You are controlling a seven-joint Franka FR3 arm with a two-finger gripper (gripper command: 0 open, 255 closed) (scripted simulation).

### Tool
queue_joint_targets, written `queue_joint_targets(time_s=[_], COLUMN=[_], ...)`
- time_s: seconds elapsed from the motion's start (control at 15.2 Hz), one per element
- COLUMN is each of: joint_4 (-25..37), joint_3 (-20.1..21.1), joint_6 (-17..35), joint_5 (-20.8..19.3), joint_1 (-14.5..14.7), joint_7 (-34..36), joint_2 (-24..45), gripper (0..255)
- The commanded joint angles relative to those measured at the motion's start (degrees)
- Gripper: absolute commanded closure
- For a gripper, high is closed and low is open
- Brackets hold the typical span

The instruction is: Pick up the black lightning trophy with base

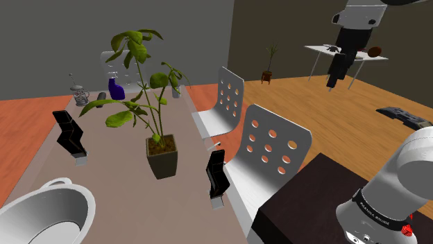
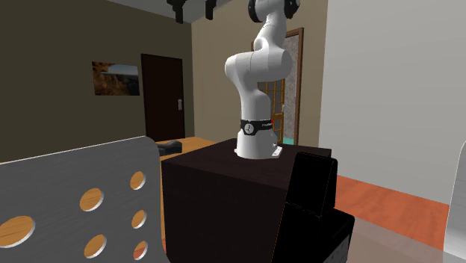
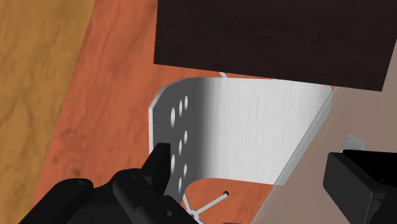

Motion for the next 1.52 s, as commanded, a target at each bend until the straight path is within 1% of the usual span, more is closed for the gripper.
queue_joint_targets(time_s=[0.0,0.4,0.73,1.06,1.45], joint_4=[0.0,-7.91,-12.55,-15.12,-15.2], joint_3=[0.0,5.01,9.48,14.2,19.98], joint_6=[0.0,8.79,17.15,26.39,37.98], joint_5=[0.0,4.5,8.26,11.64,14.12], joint_1=[0.0,1.94,4.01,6.01,7.65], joint_7=[0.0,7.46,13.52,19.46,26.78], joint_2=[0.0,0.87,4.33,10.53,21.33], gripper=[0,0,0,0,0])
